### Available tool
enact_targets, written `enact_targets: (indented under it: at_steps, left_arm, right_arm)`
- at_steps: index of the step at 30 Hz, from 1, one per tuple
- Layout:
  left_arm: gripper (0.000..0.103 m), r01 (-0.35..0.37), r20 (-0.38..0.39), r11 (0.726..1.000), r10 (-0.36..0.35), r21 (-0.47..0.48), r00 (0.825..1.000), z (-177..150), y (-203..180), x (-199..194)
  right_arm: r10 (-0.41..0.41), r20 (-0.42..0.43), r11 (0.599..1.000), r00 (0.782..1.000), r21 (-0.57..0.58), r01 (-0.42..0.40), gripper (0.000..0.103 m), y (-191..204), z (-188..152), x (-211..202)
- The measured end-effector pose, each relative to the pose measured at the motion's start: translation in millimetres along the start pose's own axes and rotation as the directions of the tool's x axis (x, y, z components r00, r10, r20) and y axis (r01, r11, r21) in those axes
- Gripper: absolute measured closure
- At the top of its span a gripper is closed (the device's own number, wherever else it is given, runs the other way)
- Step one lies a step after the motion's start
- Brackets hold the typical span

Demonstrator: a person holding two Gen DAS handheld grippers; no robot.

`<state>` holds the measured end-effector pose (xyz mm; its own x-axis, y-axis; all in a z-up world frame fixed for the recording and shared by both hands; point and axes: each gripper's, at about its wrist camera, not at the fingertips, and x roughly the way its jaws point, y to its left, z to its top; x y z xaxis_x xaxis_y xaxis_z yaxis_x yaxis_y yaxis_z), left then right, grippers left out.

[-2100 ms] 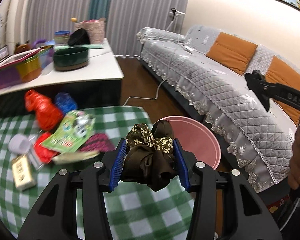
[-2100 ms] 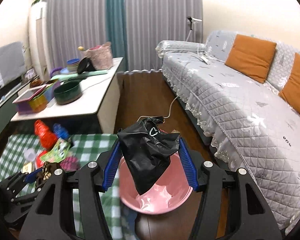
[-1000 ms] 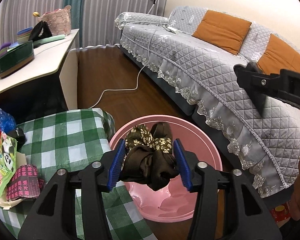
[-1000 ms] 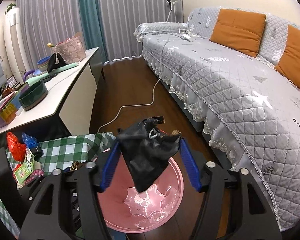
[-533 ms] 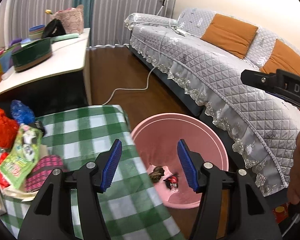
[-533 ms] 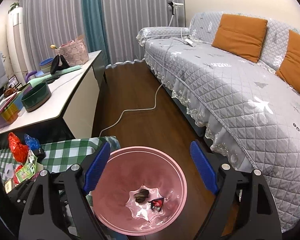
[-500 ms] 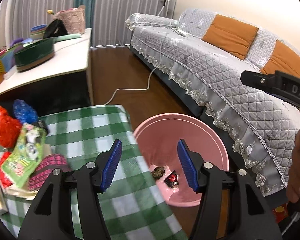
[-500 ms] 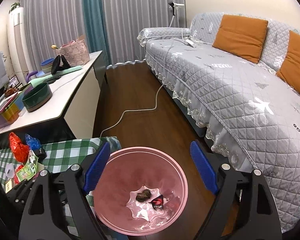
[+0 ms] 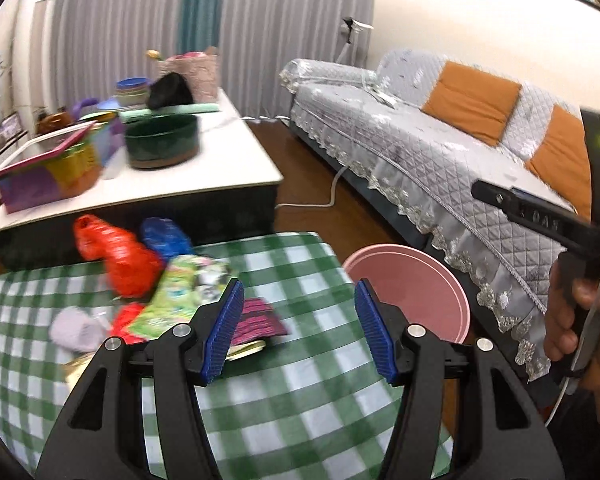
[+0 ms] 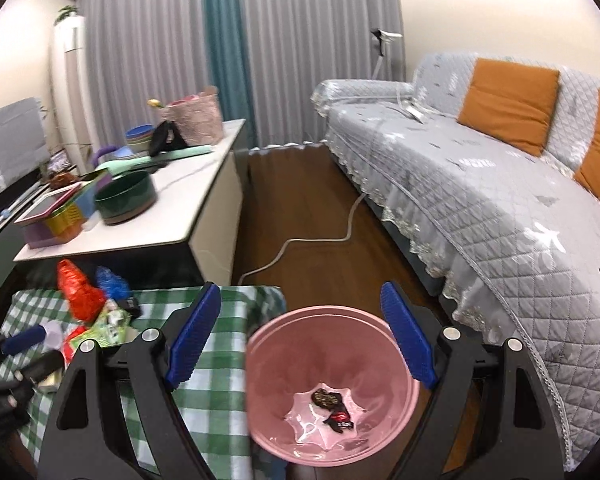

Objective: Collect trash
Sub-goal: 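Move both open tools back over the table toward remaining trash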

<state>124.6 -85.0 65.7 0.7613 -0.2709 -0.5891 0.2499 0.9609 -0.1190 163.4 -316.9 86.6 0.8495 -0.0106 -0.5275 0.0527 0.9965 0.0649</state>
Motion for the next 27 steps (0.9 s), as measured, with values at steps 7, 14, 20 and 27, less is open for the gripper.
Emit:
enact_targets:
  at_steps: [7,14,20,27]
  left_arm:
    - [0.046,-0.061,0.047,0.994,0.066,-0.091,0.997,-19.9,55.0,-37.8]
    - [0.046,-0.151,0.063,0.974,0.164,-0.171,0.984,-49.6,107.9,-49.7]
    - [0.046,-0.191,0.042,0.953,0.207,-0.234,0.977,-68.9,147.0,-54.0]
    - [0.046,-0.242,0.004,0.919,0.256,-0.311,0.967,-86.8,184.8,-59.4]
  right_arm:
    - [0.03,0.005,0.999,1.0,-0.014,-0.03,0.023,24.0,-12.6,-13.2]
    - [0.056,-0.015,0.997,0.998,-0.05,-0.056,0.024,58.1,-27.9,-11.4]
    - [0.096,-0.017,0.984,0.995,-0.151,-0.098,0.024,98.4,-38.1,-10.4]
    - [0.14,-0.062,0.969,0.988,-0.197,-0.15,0.024,132.3,-47.5,5.4]
